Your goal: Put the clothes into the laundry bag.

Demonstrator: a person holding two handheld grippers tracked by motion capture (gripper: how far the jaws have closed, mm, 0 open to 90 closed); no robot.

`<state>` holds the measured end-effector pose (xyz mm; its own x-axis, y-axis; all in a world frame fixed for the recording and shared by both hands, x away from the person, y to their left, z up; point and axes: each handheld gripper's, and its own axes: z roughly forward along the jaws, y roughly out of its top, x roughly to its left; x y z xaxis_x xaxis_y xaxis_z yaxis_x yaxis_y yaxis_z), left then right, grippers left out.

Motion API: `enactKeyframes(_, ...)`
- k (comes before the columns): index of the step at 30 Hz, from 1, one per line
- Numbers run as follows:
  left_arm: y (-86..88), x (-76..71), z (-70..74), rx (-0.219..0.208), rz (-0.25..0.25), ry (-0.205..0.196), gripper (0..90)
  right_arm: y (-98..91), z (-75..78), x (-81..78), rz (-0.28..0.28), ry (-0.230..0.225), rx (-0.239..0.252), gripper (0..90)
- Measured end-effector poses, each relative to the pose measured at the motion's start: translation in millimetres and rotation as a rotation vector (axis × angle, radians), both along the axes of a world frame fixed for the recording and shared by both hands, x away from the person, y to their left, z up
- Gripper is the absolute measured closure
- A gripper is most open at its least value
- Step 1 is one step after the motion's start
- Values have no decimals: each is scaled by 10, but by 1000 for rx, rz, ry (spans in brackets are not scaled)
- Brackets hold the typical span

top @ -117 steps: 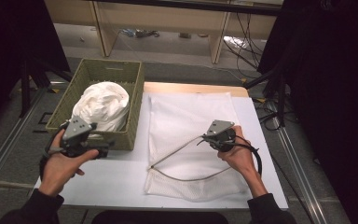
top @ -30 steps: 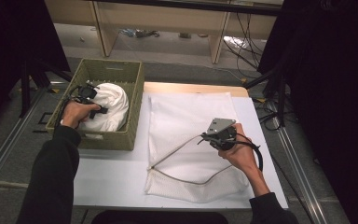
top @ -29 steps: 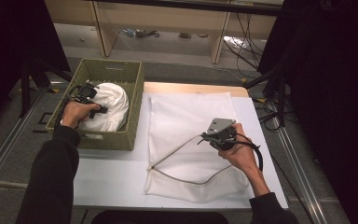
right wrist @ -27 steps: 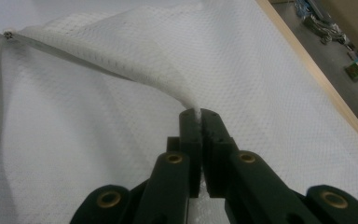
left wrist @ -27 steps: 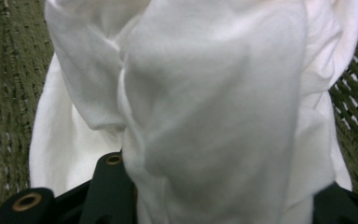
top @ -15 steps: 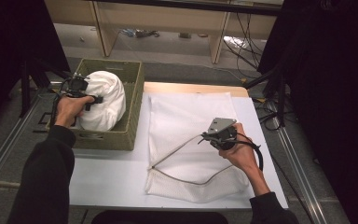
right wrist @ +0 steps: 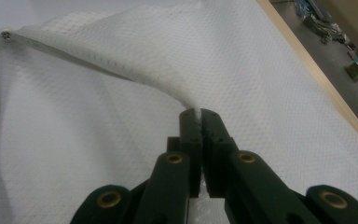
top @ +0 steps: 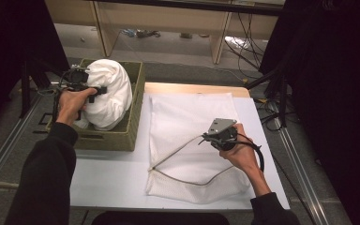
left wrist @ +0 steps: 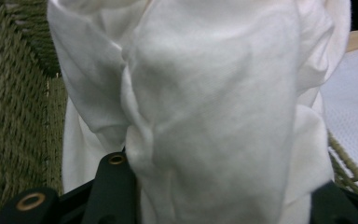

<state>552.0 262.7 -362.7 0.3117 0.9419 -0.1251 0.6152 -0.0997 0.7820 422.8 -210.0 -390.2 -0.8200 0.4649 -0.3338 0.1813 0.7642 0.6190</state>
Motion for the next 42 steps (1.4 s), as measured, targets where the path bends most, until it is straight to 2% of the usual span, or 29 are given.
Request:
enactKeyframes(2, -16, -5, 67, 13, -16, -10, 560, -6, 1, -5, -14, 4, 6, 892)
enactKeyframes(3, -6, -11, 103, 16, -24, -11, 562, -9, 0, 5, -1, -4, -2, 892)
enactKeyframes(4, 0, -17, 136, 9, -21, -21, 562, -8, 1, 11, 15, -13, -8, 892)
enactKeyframes(5, -7, -23, 163, -17, -8, -36, 562, -6, 1, 0, 2, -2, 0, 892)
enactKeyframes(6, 1, -36, 199, -21, -6, -44, 563, -5, 5, -6, -3, 2, 1, 892)
enactKeyframes(7, 23, -59, 247, -7, -17, -38, 563, -3, 4, -20, -20, 10, 8, 892)
enactKeyframes(8, 35, -80, 290, 1, -21, -47, 563, -5, 6, -3, 1, -3, -1, 892)
enactKeyframes(11, 56, -147, 422, -40, -20, -72, 563, 2, -1, -4, -11, 9, 4, 892)
enactKeyframes(12, 56, -147, 422, -40, -20, -72, 563, 2, -1, -4, -11, 9, 4, 892)
enactKeyframes(13, 75, -215, 531, -58, -33, -83, 562, 5, -3, -9, -17, 9, 3, 893)
enactKeyframes(15, 71, -243, 568, -59, -33, -96, 563, 10, -6, -15, -24, 5, 7, 893)
enactKeyframes(17, 53, -379, 736, -36, -58, -124, 563, 3, 1, -2, -6, 0, 0, 893)
enactKeyframes(19, 42, -433, 796, -52, -67, -124, 562, 0, 5, -3, -8, 3, 3, 893)
enactKeyframes(21, 1, -557, 909, -74, -106, -136, 562, -14, 16, 9, 12, -12, -1, 893)
enactKeyframes(23, -47, -680, 989, -107, -161, -146, 562, -19, 19, 6, 5, -10, 5, 893)
enactKeyframes(24, -47, -680, 989, -107, -161, -146, 562, -19, 19, 6, 5, -10, 5, 893)
enactKeyframes(26, -118, -873, 1071, -175, -234, -131, 561, -28, 19, -7, -20, -6, 18, 893)
enactKeyframes(27, -150, -943, 1094, -181, -262, -132, 561, -29, 19, -6, -21, -7, 18, 893)
enactKeyframes(28, -150, -943, 1094, -181, -262, -132, 560, -29, 19, -6, -21, -7, 18, 893)
enactKeyframes(30, -226, -1092, 1124, -192, -303, -137, 560, -36, 20, 15, -3, -20, 14, 893)
enactKeyframes(31, -304, -1234, 1138, -199, -344, -139, 560, -38, 26, 16, 0, -17, 9, 893)
enactKeyframes(32, -304, -1234, 1138, -199, -344, -139, 560, -38, 26, 16, 0, -17, 9, 893)
enactKeyframes(33, -413, -1402, 1126, -189, -384, -142, 560, -36, 23, 5, -21, -5, 23, 893)
enactKeyframes(34, -413, -1402, 1126, -189, -384, -142, 561, -36, 23, 5, -21, -5, 23, 893)
enactKeyframes(36, -498, -1540, 1103, -189, -434, -132, 560, -40, 24, 5, -17, 2, 19, 894)
enactKeyframes(38, -573, -1668, 1053, -226, -478, -115, 560, -42, 27, -3, -31, 8, 26, 894)
enactKeyframes(39, -648, -1777, 1013, -233, -506, -103, 560, -51, 33, 16, -5, -13, 18, 894)
enactKeyframes(40, -648, -1777, 1013, -233, -506, -103, 560, -51, 33, 16, -5, -13, 18, 894)
enactKeyframes(42, -755, -1892, 954, -211, -541, -106, 560, -50, 33, 21, -4, -14, 19, 894)
